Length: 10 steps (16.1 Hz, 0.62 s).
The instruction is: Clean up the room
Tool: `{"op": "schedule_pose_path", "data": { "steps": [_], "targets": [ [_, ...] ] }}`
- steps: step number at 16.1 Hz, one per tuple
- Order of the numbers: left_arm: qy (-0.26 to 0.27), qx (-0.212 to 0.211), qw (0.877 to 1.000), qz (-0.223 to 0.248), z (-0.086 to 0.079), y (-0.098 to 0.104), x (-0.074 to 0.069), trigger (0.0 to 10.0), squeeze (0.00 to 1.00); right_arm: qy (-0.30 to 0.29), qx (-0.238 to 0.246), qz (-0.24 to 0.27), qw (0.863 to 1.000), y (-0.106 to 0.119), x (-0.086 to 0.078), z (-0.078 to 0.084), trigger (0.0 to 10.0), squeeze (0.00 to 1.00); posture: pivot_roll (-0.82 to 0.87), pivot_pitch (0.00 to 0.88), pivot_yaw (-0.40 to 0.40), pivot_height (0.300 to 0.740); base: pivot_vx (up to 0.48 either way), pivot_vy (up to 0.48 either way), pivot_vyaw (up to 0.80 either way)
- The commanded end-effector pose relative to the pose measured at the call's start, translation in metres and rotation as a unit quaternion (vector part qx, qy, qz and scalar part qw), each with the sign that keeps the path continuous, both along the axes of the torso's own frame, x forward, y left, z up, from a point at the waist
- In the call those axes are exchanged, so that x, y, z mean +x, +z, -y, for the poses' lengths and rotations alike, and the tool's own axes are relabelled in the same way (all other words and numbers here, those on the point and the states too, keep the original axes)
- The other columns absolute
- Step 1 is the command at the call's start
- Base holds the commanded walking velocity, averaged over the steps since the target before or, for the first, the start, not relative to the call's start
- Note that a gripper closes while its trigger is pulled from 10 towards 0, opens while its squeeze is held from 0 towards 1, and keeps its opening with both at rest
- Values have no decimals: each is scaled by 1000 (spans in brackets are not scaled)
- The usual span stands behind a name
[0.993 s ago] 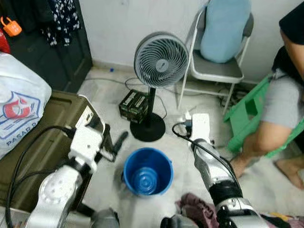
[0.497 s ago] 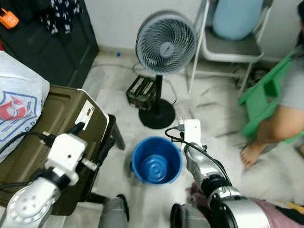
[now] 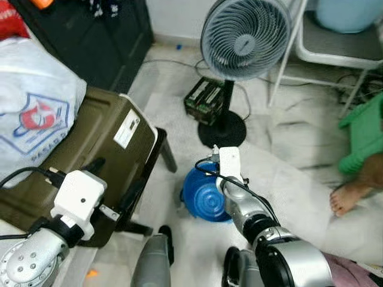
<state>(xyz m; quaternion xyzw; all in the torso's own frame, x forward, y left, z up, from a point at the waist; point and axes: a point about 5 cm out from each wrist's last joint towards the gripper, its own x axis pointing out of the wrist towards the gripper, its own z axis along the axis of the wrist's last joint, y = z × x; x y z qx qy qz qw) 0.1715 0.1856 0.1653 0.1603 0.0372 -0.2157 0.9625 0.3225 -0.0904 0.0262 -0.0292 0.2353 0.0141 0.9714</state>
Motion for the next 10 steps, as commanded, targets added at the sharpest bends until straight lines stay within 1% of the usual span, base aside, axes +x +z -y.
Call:
{"op": "schedule_pose_path", "data": {
  "steps": [1, 4, 8, 10],
  "targets": [
    [-6, 8, 1000, -9, 0, 0, -2, 10000, 0, -11, -10, -23, 1000, -10, -8, 2, 10000, 0, 317, 313, 72, 740, 0, 0, 0],
    [-7, 10, 1000, -13, -1, -1, -1, 10000, 0, -24, -15, -38, 999, -15, -11, 8, 10000, 0, 325, 314, 71, 740, 0, 0, 0],
    [-3, 12, 1000, -13, -3, -1, -1, 10000, 0, -31, -22, -29, 999, -11, -7, 13, 10000, 0, 327, 316, 66, 740, 0, 0, 0],
    [-3, 12, 1000, -12, -2, 0, -2, 10000, 0, -33, -16, -23, 999, -9, -4, 14, 10000, 0, 329, 319, 68, 740, 0, 0, 0]
  ]
}}
